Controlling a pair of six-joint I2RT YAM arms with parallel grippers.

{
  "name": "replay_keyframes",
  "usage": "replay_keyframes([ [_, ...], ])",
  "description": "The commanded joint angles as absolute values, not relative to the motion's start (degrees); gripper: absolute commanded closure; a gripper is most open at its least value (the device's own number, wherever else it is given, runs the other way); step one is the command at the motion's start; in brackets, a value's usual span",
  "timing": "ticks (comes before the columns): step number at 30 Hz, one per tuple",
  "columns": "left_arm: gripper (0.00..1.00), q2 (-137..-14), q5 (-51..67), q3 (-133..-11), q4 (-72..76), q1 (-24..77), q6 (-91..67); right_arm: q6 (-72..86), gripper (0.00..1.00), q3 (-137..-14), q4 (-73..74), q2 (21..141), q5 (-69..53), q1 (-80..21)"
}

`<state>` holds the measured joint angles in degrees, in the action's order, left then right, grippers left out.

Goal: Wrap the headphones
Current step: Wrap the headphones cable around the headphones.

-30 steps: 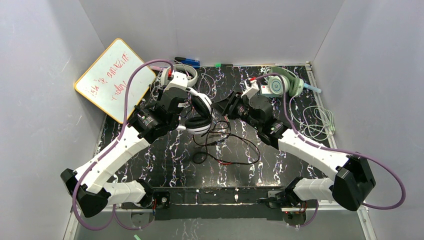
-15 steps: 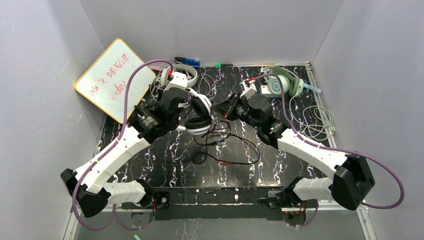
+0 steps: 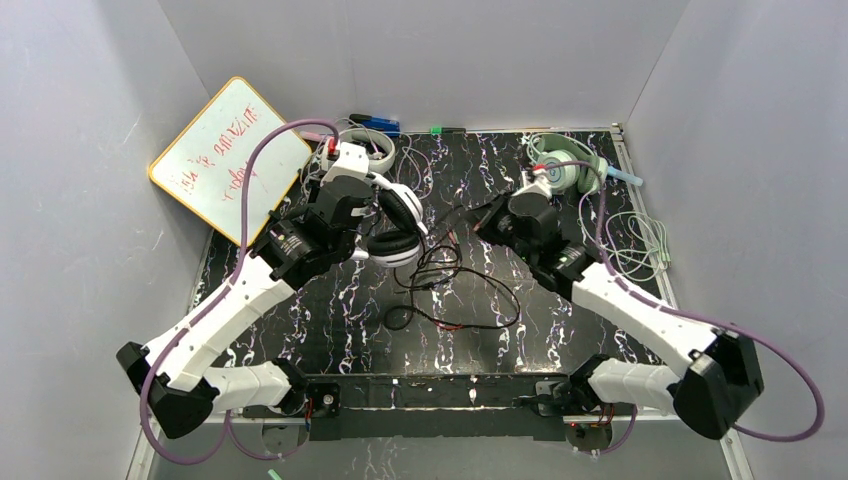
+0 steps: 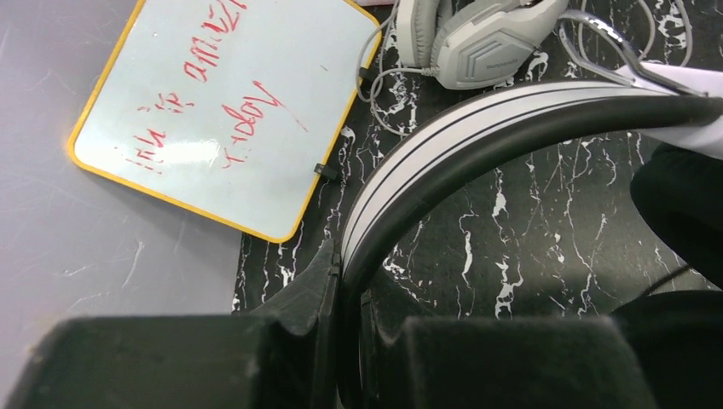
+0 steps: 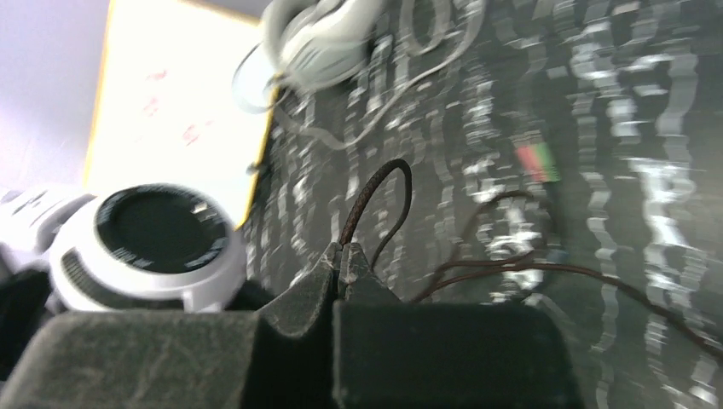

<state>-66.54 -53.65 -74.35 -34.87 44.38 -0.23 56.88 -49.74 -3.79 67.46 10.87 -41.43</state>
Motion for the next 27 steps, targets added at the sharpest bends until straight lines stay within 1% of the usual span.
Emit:
replay_keyframes([
  [1,1.00,-63.0,-61.7,-74.7,-32.3,44.5,-2.6,60.1,0.99,-50.1,10.9,59.8,30.8,-39.1],
  [5,1.00,-63.1,-71.3,-75.0,-32.8,44.5,-3.8,60.9,0.99,-47.7,13.7,54.1,37.6,-37.5],
  [8,1.00,-62.9,-75.0,-75.7,-33.2,44.5,-5.6,61.5,0.99,-48.8,18.3,52.3,44.3,-36.1],
  [9,1.00,-63.0,-75.3,-76.5,-34.0,44.4,-6.6,60.4,0.99,-49.6,19.5,52.2,45.8,-35.1],
  [11,1.00,-63.4,-75.0,-78.1,-34.8,43.2,-7.1,52.8,0.99,-53.0,18.8,53.0,46.5,-31.5],
  [13,1.00,-63.7,-73.9,-80.0,-34.4,40.1,-5.7,46.9,0.99,-58.4,19.8,54.9,47.1,-27.0],
  [17,1.00,-64.2,-65.7,-85.6,-32.4,27.1,-3.9,36.3,0.99,-72.0,20.7,60.6,46.0,-17.7],
  [18,1.00,-64.6,-65.6,-87.3,-32.2,25.6,-3.8,34.5,0.99,-75.8,21.0,62.2,46.0,-16.0],
  [22,1.00,-65.4,-74.5,-92.7,-27.2,24.5,-2.8,29.1,0.99,-89.8,22.1,67.0,46.2,-11.6],
  [27,1.00,-61.6,-79.5,-92.9,-13.4,24.4,3.6,22.9,0.99,-103.3,22.9,69.9,48.5,-10.8],
])
